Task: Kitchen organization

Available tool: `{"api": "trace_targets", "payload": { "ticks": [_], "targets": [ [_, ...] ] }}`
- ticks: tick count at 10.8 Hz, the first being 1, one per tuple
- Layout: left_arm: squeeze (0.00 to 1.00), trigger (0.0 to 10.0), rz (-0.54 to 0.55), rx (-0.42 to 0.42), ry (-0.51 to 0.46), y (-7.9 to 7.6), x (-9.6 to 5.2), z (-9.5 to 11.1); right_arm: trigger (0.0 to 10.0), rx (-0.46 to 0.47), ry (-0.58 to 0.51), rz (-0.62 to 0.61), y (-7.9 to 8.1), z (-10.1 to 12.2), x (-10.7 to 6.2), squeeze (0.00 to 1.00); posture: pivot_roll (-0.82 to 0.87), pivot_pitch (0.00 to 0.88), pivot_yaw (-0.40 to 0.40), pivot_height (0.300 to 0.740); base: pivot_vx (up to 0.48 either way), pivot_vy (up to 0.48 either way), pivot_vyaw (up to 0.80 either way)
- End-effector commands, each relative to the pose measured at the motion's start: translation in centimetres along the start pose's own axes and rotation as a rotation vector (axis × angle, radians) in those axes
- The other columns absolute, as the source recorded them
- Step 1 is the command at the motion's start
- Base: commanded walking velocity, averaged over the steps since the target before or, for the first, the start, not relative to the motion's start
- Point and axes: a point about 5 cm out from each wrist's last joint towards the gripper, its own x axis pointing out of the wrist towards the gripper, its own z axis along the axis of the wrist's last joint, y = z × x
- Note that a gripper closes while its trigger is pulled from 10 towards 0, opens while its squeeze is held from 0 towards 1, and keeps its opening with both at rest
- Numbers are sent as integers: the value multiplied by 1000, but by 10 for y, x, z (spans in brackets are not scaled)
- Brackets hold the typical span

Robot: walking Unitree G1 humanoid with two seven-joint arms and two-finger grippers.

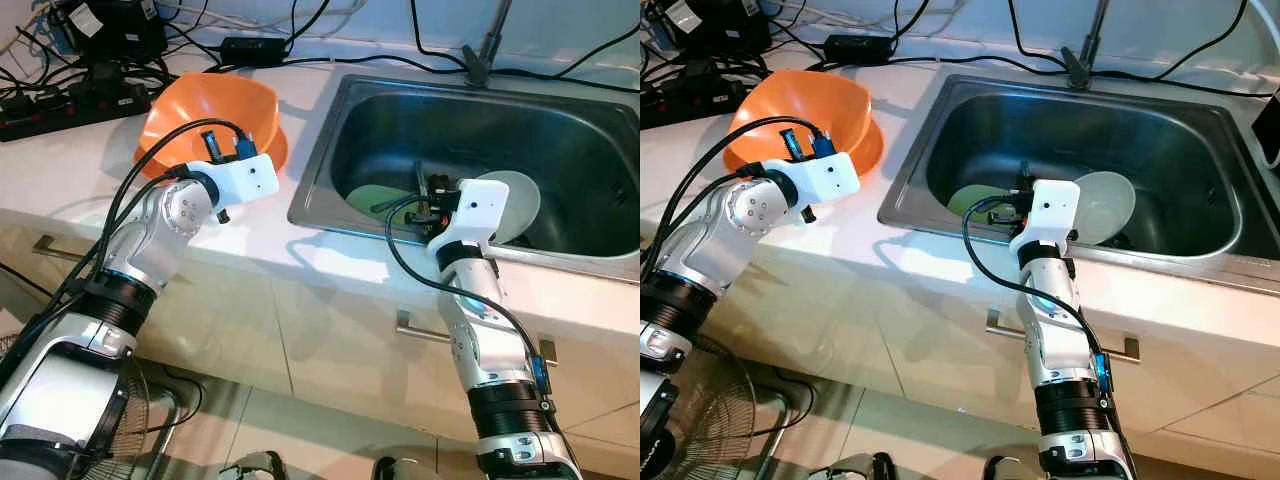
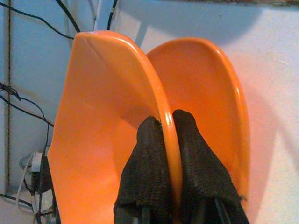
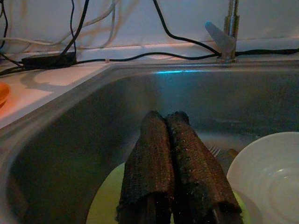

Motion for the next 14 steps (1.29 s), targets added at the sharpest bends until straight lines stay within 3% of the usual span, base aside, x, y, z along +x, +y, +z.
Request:
{"api": "trace_targets", "payload": {
  "ticks": [1,3,4,5,7,8,9,11,14],
  "targets": [
    [0,0,53,56,-16,9,-2,4,10000,3,51,-12,-2,-11,-3,0,34,80,49,740,0,0,0],
    [0,0,187,125,-85,27,-4,18,10000,3,47,-17,-2,-10,-3,0,38,79,48,740,0,0,0],
    [0,1725,258,154,-145,36,-7,29,10000,3,45,-16,-2,-10,-3,0,39,79,48,740,0,0,0],
    [0,10000,307,168,-210,38,-8,42,10000,3,39,-18,-2,-9,-2,0,38,78,48,740,0,0,0],
    [0,10000,281,162,-281,25,-6,57,10000,1,14,-18,-5,-2,2,0,32,77,50,740,0,0,0],
    [0,10000,269,156,-307,17,-4,64,10000,-2,-7,-16,-6,4,6,757,32,76,49,740,0,0,0],
    [0,10000,248,153,-336,9,-3,72,10000,3,-38,-5,-6,14,13,1000,34,77,50,740,0,0,0],
    [0,10000,235,146,-366,1,-2,80,10000,46,-71,14,-5,30,23,1000,32,78,51,740,0,0,0],
    [0,10000,199,146,-403,-12,-1,91,10000,196,-79,87,5,52,32,1000,28,76,55,740,0,0,0]
  ]
}}
